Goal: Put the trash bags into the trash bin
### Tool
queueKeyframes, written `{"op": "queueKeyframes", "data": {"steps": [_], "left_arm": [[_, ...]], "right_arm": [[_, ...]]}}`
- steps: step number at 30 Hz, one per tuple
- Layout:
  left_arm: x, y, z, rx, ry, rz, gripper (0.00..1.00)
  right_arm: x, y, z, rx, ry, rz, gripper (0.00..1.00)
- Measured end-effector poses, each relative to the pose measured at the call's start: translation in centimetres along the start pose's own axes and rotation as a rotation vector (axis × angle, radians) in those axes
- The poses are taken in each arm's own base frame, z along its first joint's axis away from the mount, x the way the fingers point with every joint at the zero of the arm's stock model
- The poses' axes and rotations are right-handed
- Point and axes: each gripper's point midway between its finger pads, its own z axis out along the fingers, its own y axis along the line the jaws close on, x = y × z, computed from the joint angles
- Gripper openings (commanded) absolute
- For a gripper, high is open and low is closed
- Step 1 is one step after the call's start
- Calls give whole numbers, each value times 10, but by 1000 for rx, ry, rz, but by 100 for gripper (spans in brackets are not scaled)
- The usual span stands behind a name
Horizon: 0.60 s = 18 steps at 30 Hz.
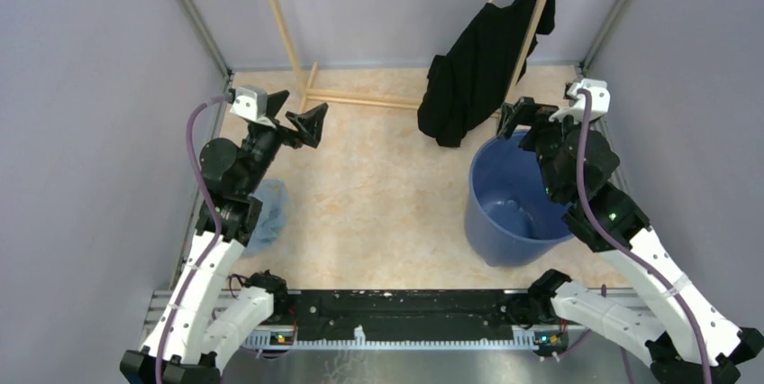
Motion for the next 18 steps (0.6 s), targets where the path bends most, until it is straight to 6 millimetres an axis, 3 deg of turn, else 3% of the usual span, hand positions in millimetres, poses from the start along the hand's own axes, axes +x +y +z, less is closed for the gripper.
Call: {"op": "queueKeyframes", "data": {"steps": [12,18], "left_arm": [[10,-2,6,16,27,-28,99],[19,-1,9,19,54,-46,99]], "right_arm": [[35,-25,-20,80,153,-21,99],[69,-10,-38,-34,325,-19,99]]}}
